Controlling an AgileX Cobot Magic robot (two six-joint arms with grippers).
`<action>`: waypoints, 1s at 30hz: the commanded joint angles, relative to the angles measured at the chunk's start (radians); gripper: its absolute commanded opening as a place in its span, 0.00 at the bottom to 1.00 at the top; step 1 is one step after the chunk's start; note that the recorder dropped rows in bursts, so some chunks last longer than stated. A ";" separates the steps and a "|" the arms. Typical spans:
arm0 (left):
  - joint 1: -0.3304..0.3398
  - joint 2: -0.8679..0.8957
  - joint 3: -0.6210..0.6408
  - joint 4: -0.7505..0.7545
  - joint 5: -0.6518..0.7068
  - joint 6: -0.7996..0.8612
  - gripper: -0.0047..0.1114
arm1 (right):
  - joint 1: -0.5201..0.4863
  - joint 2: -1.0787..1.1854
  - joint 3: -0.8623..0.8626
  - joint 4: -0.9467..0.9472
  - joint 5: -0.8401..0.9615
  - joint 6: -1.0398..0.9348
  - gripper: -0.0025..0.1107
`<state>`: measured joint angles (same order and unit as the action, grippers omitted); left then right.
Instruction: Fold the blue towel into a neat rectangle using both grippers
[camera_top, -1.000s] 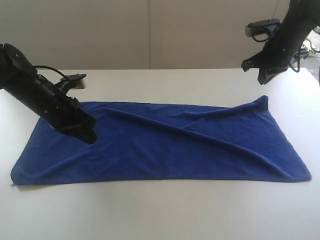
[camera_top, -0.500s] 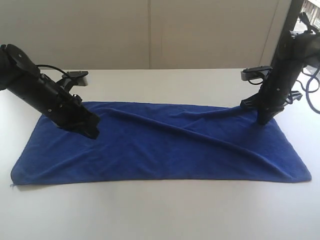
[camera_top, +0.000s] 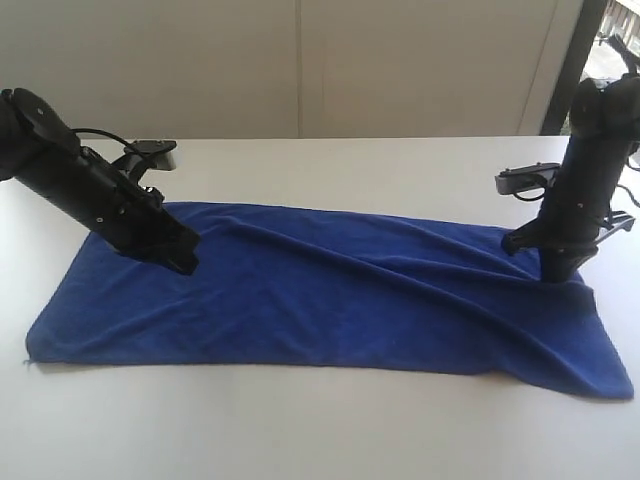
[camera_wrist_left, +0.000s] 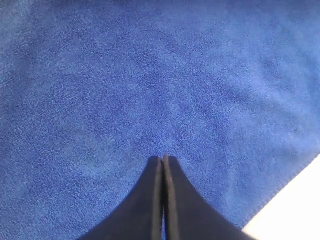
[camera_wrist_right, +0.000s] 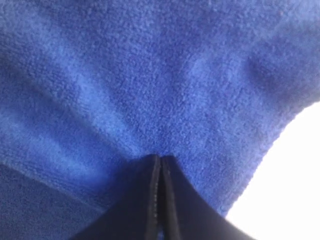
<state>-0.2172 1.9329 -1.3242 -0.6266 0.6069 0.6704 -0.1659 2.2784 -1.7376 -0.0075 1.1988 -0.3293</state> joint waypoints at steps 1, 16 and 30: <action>-0.004 -0.006 0.007 -0.016 0.019 0.011 0.04 | -0.005 -0.026 0.016 -0.027 0.022 0.015 0.02; -0.004 -0.006 0.007 -0.016 -0.002 0.018 0.04 | -0.014 0.029 -0.128 -0.081 -0.211 0.074 0.02; -0.004 -0.006 0.007 -0.016 0.001 0.018 0.04 | -0.026 0.127 -0.150 -0.198 -0.338 0.134 0.02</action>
<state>-0.2172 1.9329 -1.3242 -0.6305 0.5904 0.6866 -0.1718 2.3721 -1.8806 -0.1722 0.8762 -0.2144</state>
